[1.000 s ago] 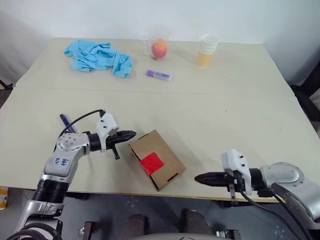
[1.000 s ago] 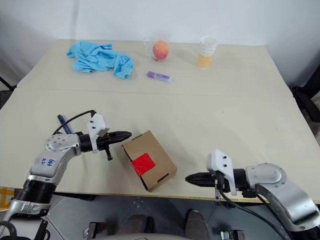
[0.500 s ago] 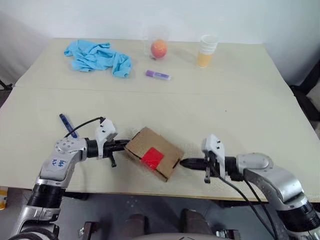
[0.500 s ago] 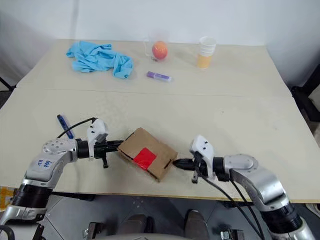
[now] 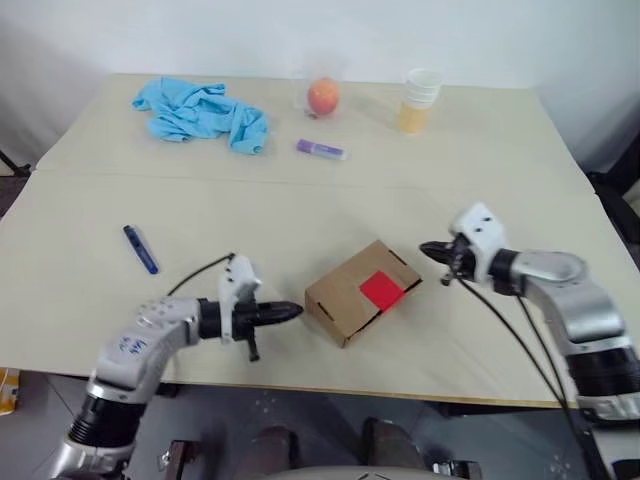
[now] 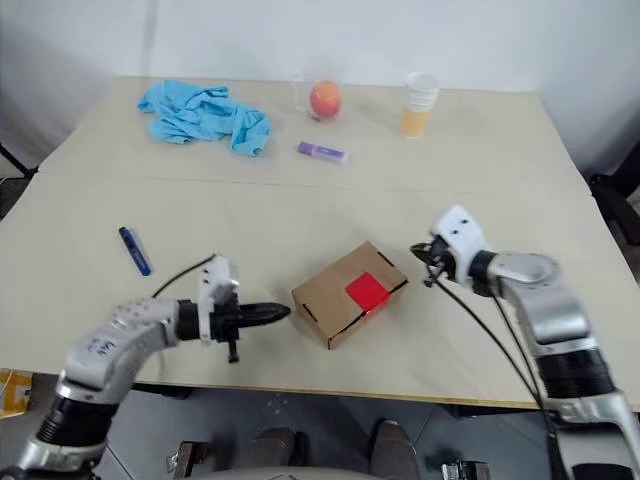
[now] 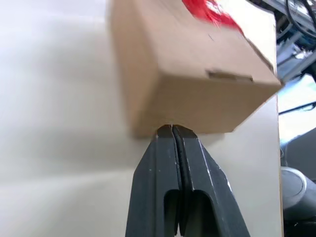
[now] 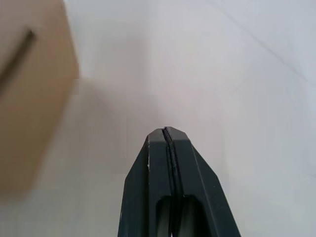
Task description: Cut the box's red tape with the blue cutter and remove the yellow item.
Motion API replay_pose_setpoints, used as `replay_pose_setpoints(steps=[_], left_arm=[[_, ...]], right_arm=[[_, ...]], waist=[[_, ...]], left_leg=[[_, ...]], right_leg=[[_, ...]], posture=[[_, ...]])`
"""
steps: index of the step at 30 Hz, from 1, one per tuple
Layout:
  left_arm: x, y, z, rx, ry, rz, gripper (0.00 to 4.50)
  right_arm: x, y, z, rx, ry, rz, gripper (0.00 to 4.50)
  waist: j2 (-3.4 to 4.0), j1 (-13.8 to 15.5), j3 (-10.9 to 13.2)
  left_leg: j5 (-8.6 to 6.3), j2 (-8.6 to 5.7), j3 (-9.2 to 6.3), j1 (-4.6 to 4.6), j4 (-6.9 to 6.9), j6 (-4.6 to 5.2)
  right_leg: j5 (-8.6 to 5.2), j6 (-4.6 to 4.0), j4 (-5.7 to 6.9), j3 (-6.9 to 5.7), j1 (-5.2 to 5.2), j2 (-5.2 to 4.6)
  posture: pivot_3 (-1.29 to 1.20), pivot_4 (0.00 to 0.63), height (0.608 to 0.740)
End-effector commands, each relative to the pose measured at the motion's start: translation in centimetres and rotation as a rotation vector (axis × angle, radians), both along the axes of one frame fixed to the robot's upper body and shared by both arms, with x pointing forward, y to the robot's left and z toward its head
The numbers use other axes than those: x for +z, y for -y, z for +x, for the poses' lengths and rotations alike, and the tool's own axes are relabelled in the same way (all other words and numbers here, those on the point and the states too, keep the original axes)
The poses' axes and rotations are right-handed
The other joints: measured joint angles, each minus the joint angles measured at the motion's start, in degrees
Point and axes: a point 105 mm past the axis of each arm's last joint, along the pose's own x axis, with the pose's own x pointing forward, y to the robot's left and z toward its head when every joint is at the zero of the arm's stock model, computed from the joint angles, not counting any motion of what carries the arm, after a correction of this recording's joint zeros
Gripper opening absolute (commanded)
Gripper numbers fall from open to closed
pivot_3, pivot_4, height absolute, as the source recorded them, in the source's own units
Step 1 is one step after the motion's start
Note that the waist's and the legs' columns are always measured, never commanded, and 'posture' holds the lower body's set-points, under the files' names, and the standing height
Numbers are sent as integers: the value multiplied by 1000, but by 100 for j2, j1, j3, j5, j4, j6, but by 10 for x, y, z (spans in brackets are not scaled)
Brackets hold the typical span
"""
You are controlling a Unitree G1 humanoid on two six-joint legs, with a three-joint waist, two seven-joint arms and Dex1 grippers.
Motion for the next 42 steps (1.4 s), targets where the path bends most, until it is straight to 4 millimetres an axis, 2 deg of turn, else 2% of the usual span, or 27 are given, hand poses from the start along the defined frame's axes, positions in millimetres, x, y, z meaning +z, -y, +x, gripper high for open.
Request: replay_pose_setpoints(steps=[1,4,6,9,11,16,22,28,32,34,36,37,39,42], left_arm=[[16,-1,9,-26,24,-37,23],[0,12,19,-57,44,27,23],[-11,19,28,-40,36,60,23],[-19,30,32,-60,0,66,23],[-18,40,29,-100,-11,41,23],[-20,62,16,-162,-37,0,23],[-26,81,18,-119,-36,-14,23],[-26,80,18,-83,-37,-12,23],[-18,55,19,0,-16,-29,23],[-4,31,19,79,32,-100,23],[10,-13,15,226,143,-156,0],[13,-32,10,295,167,-174,398],[16,-68,1,439,219,-198,888],[-4,-143,-35,742,275,-98,1786]], right_arm=[[-4,-15,-30,106,-114,18,0],[-8,-40,-48,166,-202,73,0],[-6,-57,-53,195,-219,111,0],[4,-80,-51,214,-222,197,0],[10,-88,-43,203,-217,235,0],[14,-86,-14,146,-178,215,0],[10,-78,7,171,-149,135,0],[11,-72,17,210,-108,80,0],[21,-57,17,196,-61,101,0],[33,-42,11,198,-13,145,0],[42,-24,-8,245,27,199,350],[46,-20,-18,275,44,226,568],[53,-17,-33,315,94,297,1247],[57,-25,-49,346,228,357,2291]], waist=[[0,9,0],[1,-14,0],[1,-23,0],[-3,-60,3],[-4,-60,3],[-4,-45,3],[-4,-55,3],[-4,-80,3],[-4,-92,3],[-4,-84,3],[-4,-80,3],[-4,-77,3],[-4,-76,3],[-5,-117,3]], left_leg=[[0,-2,2,0,0,1],[-1,-1,4,2,1,2],[0,2,2,8,1,0],[3,6,-1,8,3,-6],[5,7,-4,4,5,-7],[4,0,-12,1,8,-5],[3,-2,-5,-3,7,-5],[5,0,7,-3,8,-5],[5,2,-3,-3,8,-5],[5,3,-12,-4,7,-5],[5,3,-16,-4,6,-6],[4,4,-17,-5,3,-6],[2,7,-20,-3,-1,-6],[-2,11,-7,8,-2,-9]], right_leg=[[0,0,1,1,0,-1],[1,1,2,6,0,-2],[1,2,5,7,1,0],[1,2,9,7,-1,5],[1,2,12,7,-4,5],[1,1,12,7,-4,1],[1,1,9,4,-5,2],[1,1,11,3,-5,3],[1,1,10,4,-6,2],[1,1,9,4,-9,3],[1,1,7,4,-8,2],[1,1,2,3,-8,2],[-1,-2,-4,-8,-3,2],[-1,-1,-5,-8,1,1]], posture=[[0,150,740],[0,150,740],[0,150,740],[0,150,740],[0,150,740],[0,150,740],[0,150,740],[0,150,740],[0,150,740],[0,150,740],[0,150,740],[0,150,740],[0,150,740],[0,150,740]])
